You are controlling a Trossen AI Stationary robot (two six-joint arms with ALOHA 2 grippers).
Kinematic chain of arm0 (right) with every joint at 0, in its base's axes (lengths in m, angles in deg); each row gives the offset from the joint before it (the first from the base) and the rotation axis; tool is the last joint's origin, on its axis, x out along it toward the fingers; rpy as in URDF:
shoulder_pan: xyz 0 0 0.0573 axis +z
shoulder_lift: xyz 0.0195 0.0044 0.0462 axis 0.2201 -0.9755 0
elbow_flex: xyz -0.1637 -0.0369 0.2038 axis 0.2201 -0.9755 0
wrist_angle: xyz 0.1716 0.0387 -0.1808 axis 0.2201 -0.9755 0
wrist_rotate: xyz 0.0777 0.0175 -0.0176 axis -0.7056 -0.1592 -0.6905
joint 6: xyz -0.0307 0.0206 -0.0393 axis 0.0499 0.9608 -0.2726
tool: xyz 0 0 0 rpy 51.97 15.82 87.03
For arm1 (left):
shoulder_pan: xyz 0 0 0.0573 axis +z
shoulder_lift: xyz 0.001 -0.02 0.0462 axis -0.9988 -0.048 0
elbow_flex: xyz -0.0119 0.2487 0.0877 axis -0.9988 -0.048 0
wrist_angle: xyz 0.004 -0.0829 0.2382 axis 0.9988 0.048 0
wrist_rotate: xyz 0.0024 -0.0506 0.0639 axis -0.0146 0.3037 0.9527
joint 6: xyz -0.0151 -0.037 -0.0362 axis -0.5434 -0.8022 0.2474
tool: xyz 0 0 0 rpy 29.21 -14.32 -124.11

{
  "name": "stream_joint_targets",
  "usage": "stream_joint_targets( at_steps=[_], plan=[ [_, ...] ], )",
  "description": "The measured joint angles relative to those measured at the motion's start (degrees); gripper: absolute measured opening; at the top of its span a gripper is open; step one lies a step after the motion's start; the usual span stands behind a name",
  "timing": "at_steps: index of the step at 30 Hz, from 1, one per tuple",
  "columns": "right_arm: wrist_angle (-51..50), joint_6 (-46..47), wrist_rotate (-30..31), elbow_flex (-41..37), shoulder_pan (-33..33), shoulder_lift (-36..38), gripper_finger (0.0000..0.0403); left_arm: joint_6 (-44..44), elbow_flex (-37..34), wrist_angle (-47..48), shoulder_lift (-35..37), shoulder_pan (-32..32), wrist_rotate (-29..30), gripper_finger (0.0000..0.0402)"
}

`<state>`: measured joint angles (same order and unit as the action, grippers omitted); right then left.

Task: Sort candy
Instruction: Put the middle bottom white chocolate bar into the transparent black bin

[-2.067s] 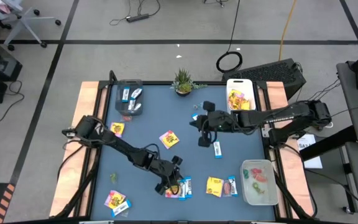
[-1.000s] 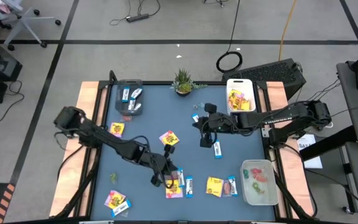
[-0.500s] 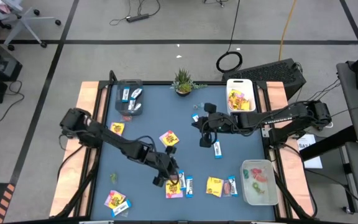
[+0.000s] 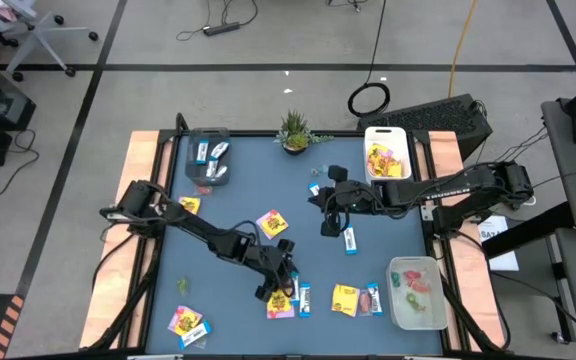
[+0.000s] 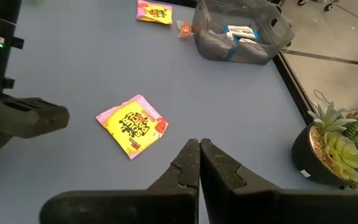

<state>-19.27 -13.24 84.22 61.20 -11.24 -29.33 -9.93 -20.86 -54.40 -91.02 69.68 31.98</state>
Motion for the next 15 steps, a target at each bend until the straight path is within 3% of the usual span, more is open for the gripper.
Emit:
stream_joint_targets(
  at_steps=[10,15],
  plan=[
    [0.33,0.0,-0.01,0.0,0.0,0.0,0.0,1.84,0.0,0.02,-0.21,-0.01,-2.31,0.0098],
    [0.33,0.04,-0.02,0.0,0.0,0.0,0.0,-6.62,0.13,-3.63,-0.19,0.3,-2.71,0.0094]
  ],
)
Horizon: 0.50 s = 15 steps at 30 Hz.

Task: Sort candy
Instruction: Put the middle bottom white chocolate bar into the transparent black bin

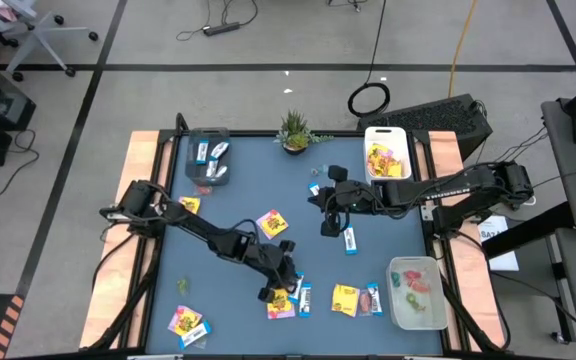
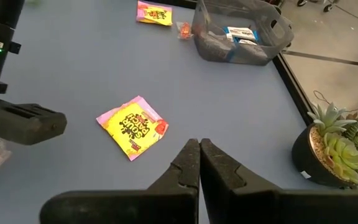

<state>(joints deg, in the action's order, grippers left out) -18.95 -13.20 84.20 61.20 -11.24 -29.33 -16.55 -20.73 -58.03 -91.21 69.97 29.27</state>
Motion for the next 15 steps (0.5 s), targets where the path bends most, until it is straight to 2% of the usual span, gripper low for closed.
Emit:
stream_joint_targets(
  at_steps=[3,8,12,15],
  plan=[
    [-0.02,0.0,0.0,0.0,0.0,0.0,0.0,-3.24,0.29,0.29,0.0,-0.42,-1.11,0.0125],
    [-0.02,-0.02,0.0,0.0,0.0,0.0,0.0,4.41,0.31,0.99,0.0,-1.97,-0.74,0.02],
    [-0.04,-0.02,-0.01,0.0,0.01,0.0,0.0,4.37,0.35,-0.17,-0.19,-1.89,-0.39,0.0248],
    [-0.01,-0.02,-0.02,0.0,0.0,0.0,0.0,4.28,0.73,-0.96,-1.35,-2.0,-0.19,0.0266]
  ],
)
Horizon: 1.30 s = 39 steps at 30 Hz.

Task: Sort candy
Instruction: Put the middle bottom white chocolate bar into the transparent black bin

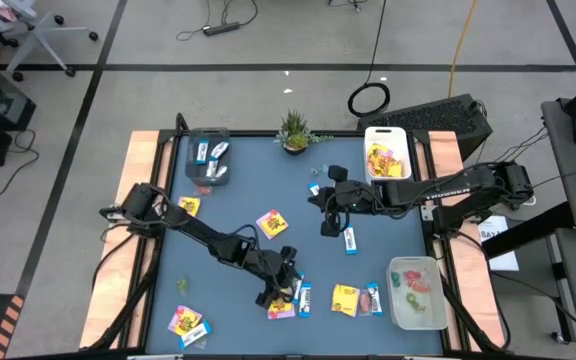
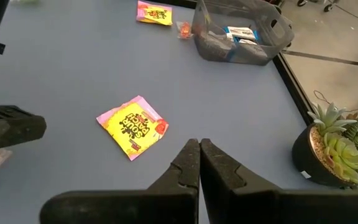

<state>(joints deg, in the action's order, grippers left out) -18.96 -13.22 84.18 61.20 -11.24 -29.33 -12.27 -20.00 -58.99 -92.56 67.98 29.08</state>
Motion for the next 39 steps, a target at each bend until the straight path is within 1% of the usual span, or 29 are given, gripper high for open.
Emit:
stream_joint_targets(
  at_steps=[6,10,13,16,20,26,31,36,39],
  plan=[
    [0.65,0.0,0.0,0.02,0.0,0.02,0.0,-0.04,5.7,1.9,-6.47,-0.79,0.41,0.0269],
    [0.41,0.15,0.01,0.02,0.0,0.02,0.0,0.39,7.65,6.0,-6.46,-0.63,1.27,0.0269],
    [0.34,0.13,0.02,0.02,0.01,0.02,0.0,1.9,7.62,7.56,-5.91,-0.63,2.72,0.0256],
    [0.3,0.08,0.02,0.02,0.02,0.02,0.0,3.08,7.66,9.1,-5.84,-0.65,3.06,0.0226],
    [0.28,0.0,0.02,0.02,0.02,0.02,0.0,4.11,7.69,9.84,-5.63,-0.65,3.11,0.0172],
    [0.3,0.0,0.02,0.02,0.0,0.02,0.0,7.35,7.48,15.63,-1.78,-0.63,5.16,0.0098],
    [0.41,0.0,0.04,0.02,0.0,0.02,0.0,8.01,7.42,19.06,2.13,-0.63,6.87,0.0056],
    [0.4,0.0,0.02,0.02,0.02,0.02,0.0,7.96,7.45,20.32,4.12,-0.63,7.06,0.0017],
    [0.4,0.0,0.02,0.02,0.02,0.02,0.0,7.95,7.47,20.51,4.17,-1.01,7.04,0.0007]
  ],
)
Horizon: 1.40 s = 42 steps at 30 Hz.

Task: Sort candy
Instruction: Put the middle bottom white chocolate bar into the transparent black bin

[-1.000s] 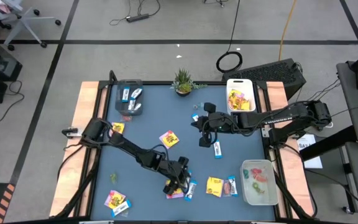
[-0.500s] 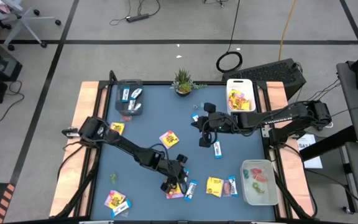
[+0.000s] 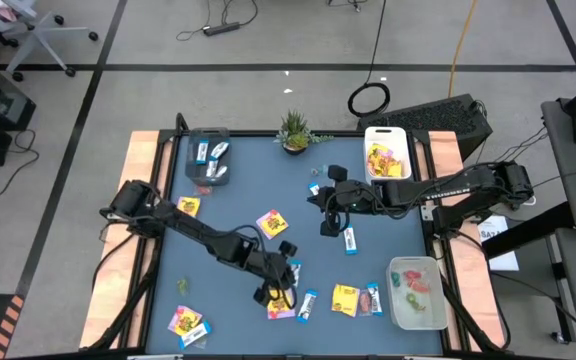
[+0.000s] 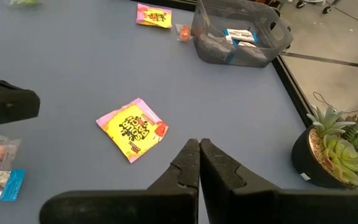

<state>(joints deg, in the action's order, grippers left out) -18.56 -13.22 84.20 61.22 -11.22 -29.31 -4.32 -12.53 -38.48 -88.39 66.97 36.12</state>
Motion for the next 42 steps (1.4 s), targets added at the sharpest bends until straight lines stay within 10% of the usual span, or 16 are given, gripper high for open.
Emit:
stream_joint_targets(
  at_steps=[17,33,42],
  plan=[
    [0.19,-0.09,0.0,0.0,-0.01,0.0,0.0,13.13,0.0,-3.96,-6.16,-0.35,3.78,0.0237],
    [0.38,-0.24,0.0,0.0,0.0,0.0,0.0,12.67,0.0,-5.98,-6.21,3.04,6.42,0.0185],
    [0.4,-0.24,0.0,0.0,0.0,0.0,0.0,-12.31,0.0,-5.72,-6.21,6.23,9.55,0.0184]
  ],
)
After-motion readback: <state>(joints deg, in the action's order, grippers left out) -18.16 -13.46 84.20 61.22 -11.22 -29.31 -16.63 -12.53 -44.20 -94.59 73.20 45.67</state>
